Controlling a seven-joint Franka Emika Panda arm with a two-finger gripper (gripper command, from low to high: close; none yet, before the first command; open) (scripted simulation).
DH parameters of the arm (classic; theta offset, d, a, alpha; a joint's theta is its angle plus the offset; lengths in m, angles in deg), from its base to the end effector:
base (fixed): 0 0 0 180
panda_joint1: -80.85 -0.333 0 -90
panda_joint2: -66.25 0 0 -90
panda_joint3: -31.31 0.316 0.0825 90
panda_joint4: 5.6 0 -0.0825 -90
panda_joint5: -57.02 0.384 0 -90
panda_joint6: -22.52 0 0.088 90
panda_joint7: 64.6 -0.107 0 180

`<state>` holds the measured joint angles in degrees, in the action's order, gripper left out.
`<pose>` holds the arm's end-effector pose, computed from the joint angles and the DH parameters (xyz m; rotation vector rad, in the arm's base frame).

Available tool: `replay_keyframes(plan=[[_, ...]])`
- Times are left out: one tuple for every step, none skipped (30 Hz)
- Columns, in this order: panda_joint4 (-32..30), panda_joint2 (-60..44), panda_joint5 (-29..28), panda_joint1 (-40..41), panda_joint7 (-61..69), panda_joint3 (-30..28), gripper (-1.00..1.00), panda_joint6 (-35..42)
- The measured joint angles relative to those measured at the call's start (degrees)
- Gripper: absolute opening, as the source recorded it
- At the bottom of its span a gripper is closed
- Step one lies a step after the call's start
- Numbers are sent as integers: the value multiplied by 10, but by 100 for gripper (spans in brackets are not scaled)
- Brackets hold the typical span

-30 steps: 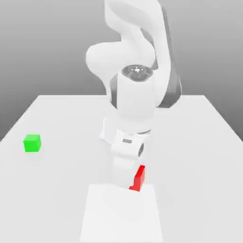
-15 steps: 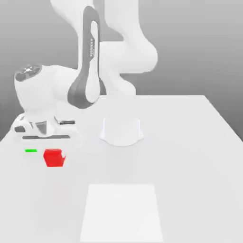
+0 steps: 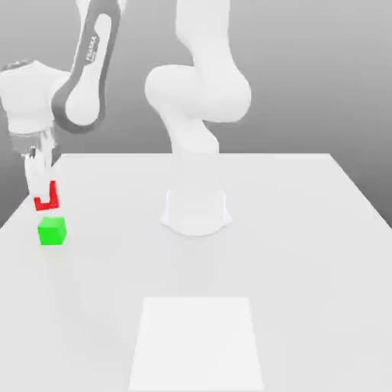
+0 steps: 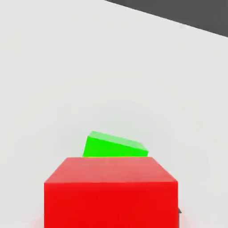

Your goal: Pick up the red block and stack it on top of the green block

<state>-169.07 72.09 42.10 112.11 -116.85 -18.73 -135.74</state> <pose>0.0747 -0.3487 0.2137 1.5785 -2.7031 -0.0298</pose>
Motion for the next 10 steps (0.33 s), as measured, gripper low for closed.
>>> replay_keyframes(plan=[[0,-12,20,-6,14,-2,-100,-10],[-1,-24,42,-13,29,-2,-100,-19],[-1,-37,67,-21,47,-1,-100,-29],[-1,-49,96,-26,66,1,-100,-38],[-1,-60,126,-28,87,8,-100,-46],[-1,-71,158,-28,109,16,-100,-54],[-1,-82,190,-24,132,28,-100,-61],[0,-91,222,-18,154,43,-100,-68],[1,-100,253,-10,175,59,-100,-74],[3,-108,282,1,196,76,-100,-80]])
